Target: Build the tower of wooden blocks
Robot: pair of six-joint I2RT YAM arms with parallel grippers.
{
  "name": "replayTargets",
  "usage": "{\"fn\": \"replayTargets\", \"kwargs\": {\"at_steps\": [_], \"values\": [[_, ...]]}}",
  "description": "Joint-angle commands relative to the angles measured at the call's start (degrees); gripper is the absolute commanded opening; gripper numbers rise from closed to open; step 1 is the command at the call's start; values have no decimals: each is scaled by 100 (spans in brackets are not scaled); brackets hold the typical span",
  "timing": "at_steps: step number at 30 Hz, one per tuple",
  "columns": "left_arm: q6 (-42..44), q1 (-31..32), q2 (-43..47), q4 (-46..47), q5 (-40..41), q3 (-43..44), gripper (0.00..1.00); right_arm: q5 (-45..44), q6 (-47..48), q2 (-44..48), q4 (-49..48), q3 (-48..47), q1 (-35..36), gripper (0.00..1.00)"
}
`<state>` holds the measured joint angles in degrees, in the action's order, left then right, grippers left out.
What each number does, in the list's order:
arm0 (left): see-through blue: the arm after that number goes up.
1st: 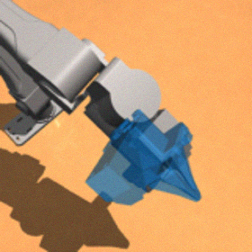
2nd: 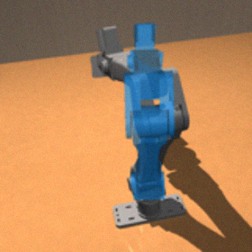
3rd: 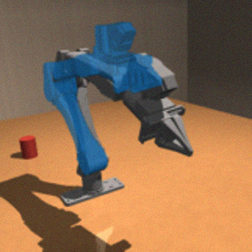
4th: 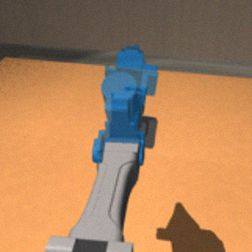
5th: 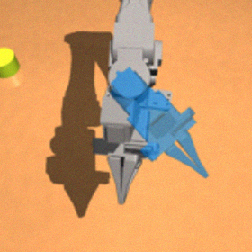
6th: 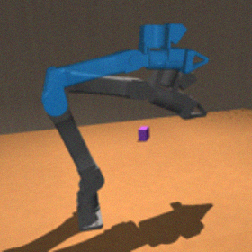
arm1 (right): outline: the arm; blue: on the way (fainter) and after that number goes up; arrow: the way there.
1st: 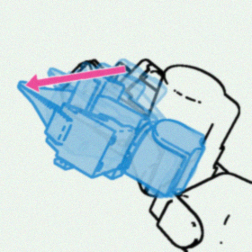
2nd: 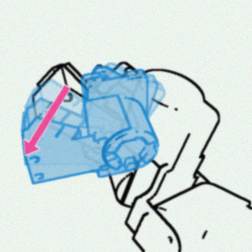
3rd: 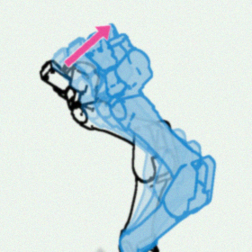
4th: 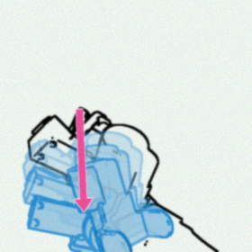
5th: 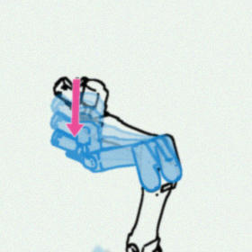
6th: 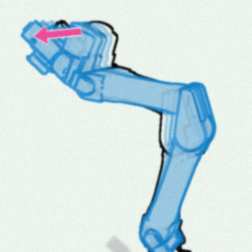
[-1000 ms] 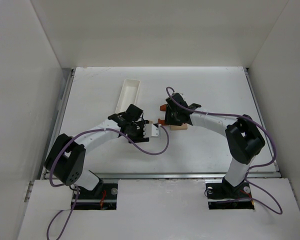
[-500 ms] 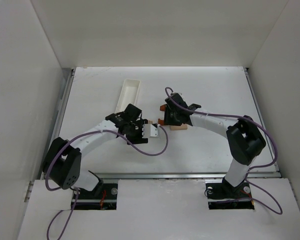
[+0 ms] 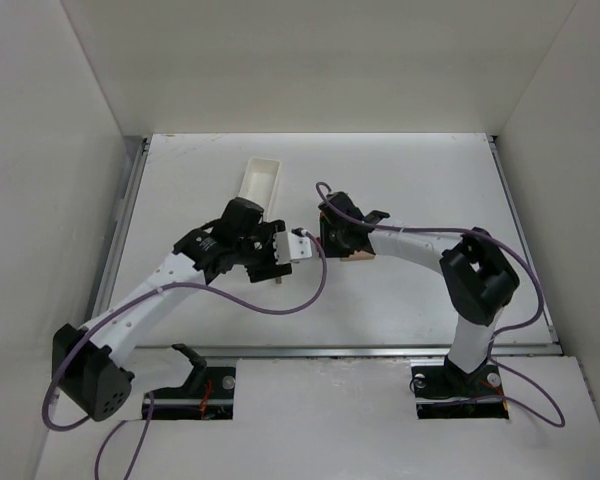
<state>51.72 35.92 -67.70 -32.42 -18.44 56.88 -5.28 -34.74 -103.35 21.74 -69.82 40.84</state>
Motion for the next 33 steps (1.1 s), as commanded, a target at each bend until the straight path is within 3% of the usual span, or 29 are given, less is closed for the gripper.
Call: {"fn": "replayTargets", "kwargs": {"at_steps": [1,8,17,21,26,33], "values": [[-899,-102,450,-133,-12,297,58,88,73,-412,-108,-329,108,32],[-2234,-182,1302,412,629,-71,60,-219,73,-1142,15,-1112,108,32],[-2835,-182,1576,746,1228,-265,63,-596,-112,-1363,339,-1603,-243,33],[-2993,-182,1576,746,1167,-265,63,-544,46,-1136,683,-1877,-103,40],[-2993,-182,1524,799,1167,-318,63,-483,-41,-897,770,-1877,214,60],[-3098,-182,1523,913,1114,-318,64,-308,-208,-1513,1131,-2448,451,66]]}}
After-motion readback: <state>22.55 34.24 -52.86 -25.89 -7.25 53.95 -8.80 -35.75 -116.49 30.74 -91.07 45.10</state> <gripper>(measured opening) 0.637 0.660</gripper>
